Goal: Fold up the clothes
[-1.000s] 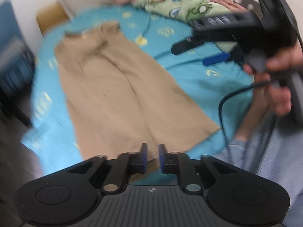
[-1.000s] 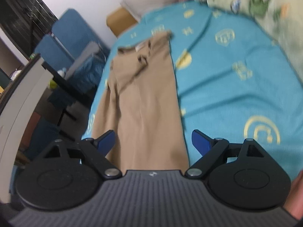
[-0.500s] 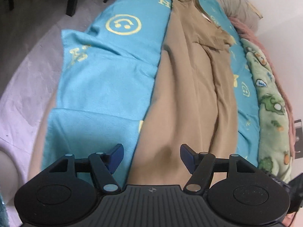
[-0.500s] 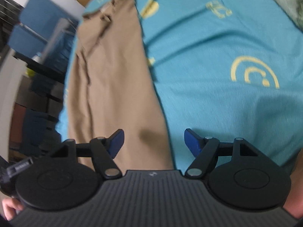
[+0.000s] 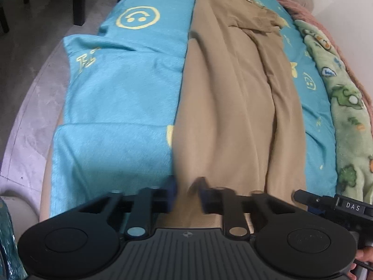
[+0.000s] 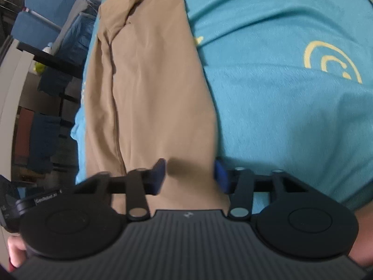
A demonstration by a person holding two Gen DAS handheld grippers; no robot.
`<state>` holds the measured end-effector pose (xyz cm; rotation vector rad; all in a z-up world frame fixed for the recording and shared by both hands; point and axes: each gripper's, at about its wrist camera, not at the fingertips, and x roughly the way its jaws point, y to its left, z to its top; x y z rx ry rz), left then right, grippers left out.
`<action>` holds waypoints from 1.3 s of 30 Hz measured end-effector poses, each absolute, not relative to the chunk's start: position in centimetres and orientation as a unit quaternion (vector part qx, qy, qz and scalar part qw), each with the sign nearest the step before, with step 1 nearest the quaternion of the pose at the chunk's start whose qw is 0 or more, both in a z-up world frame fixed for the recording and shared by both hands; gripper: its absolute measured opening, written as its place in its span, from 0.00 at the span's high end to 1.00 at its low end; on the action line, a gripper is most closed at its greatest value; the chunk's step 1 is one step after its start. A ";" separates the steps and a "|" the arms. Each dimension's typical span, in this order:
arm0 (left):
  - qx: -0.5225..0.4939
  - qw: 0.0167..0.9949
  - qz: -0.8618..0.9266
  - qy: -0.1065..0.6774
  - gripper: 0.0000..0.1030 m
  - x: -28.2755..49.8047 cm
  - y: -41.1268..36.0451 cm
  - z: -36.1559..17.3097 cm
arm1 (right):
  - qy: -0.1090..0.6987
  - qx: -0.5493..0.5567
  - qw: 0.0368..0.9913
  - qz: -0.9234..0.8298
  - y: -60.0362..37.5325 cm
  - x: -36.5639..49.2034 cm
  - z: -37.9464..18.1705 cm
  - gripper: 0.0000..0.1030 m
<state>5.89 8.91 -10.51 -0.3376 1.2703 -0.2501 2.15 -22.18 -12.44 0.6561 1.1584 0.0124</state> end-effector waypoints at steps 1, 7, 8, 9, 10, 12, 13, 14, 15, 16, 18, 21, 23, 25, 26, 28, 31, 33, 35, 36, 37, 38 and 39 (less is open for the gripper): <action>-0.155 0.785 -0.113 0.589 0.87 5.7 8.9 -10.5 | 0.540 0.301 0.786 0.005 -22.0 2.0 -12.4 0.57; -0.157 0.777 -0.099 0.601 0.63 5.2 9.1 -11.0 | 0.550 0.269 0.791 0.000 -21.0 1.3 -12.1 0.57; -0.161 0.776 -0.104 0.601 0.58 5.2 9.1 -11.0 | 0.552 0.262 0.792 0.002 -20.8 1.3 -12.1 0.56; -0.165 0.773 -0.110 0.602 0.48 5.1 9.1 -11.1 | 0.554 0.254 0.793 0.005 -20.5 1.3 -12.1 0.55; -0.164 0.772 -0.115 0.603 0.41 5.0 9.0 -11.0 | 0.556 0.247 0.793 0.007 -20.3 1.3 -12.1 0.51; -0.156 0.772 -0.125 0.603 0.37 4.8 8.7 -10.8 | 0.561 0.232 0.795 0.012 -19.8 1.3 -12.1 0.45; -0.150 0.772 -0.129 0.604 0.36 4.7 8.5 -10.8 | 0.563 0.224 0.795 0.014 -19.6 1.3 -12.1 0.42; -0.143 0.773 -0.131 0.604 0.36 4.6 8.3 -10.7 | 0.565 0.217 0.796 0.016 -19.3 1.3 -12.1 0.40; -0.136 0.773 -0.133 0.605 0.38 4.5 8.1 -10.7 | 0.567 0.209 0.797 0.019 -19.1 1.3 -12.1 0.39; -0.131 0.774 -0.132 0.605 0.41 4.4 8.0 -10.7 | 0.569 0.201 0.797 0.021 -18.9 1.3 -12.1 0.38; -0.125 0.775 -0.127 0.607 0.57 4.3 8.0 -10.6 | 0.573 0.186 0.798 0.026 -18.4 1.3 -12.0 0.38; -0.120 0.780 -0.114 0.603 0.91 4.0 8.1 -10.5 | 0.578 0.163 0.799 0.033 -17.7 1.3 -12.0 0.71; -0.124 0.788 -0.119 0.592 0.95 3.7 8.3 -9.9 | 0.571 0.158 0.804 0.038 -17.6 1.2 -11.2 0.85; -0.140 0.799 -0.129 0.571 0.95 3.3 8.9 -8.6 | 0.549 0.169 0.818 0.043 -18.2 0.9 -9.0 0.87; -0.158 0.804 -0.134 0.558 0.95 3.1 9.3 -7.7 | 0.537 0.174 0.824 0.046 -18.5 0.8 -8.0 0.88; -0.203 0.811 -0.143 0.529 0.96 2.7 10.2 -5.7 | 0.514 0.184 0.837 0.051 -19.1 0.6 -5.8 0.88; -0.263 0.818 -0.158 0.486 0.96 2.2 11.3 -2.6 | 0.478 0.198 0.854 0.059 -19.9 0.3 -2.7 0.89; -0.284 0.822 -0.174 0.461 0.96 1.8 11.3 0.0 | 0.453 0.208 0.864 0.064 -20.5 0.1 -0.5 0.89; -0.300 0.828 -0.186 0.436 0.96 1.2 11.4 2.6 | 0.428 0.218 0.874 0.070 -21.1 -0.2 1.6 0.89; -0.304 0.830 -0.190 0.426 0.96 0.9 11.6 3.6 | 0.418 0.218 0.879 0.074 -21.4 -0.7 2.7 0.89; -0.307 0.833 -0.195 0.418 0.96 0.4 11.7 4.6 | 0.408 0.218 0.883 0.079 -21.6 -1.3 3.7 0.89; -0.309 0.835 -0.200 0.409 0.96 0.0 11.8 5.6 | 0.398 0.218 0.887 0.084 -21.9 -1.9 4.8 0.89; -0.311 0.836 -0.205 0.403 0.96 -0.6 11.9 6.2 | 0.389 0.218 0.891 0.089 -22.2 -2.6 5.8 0.89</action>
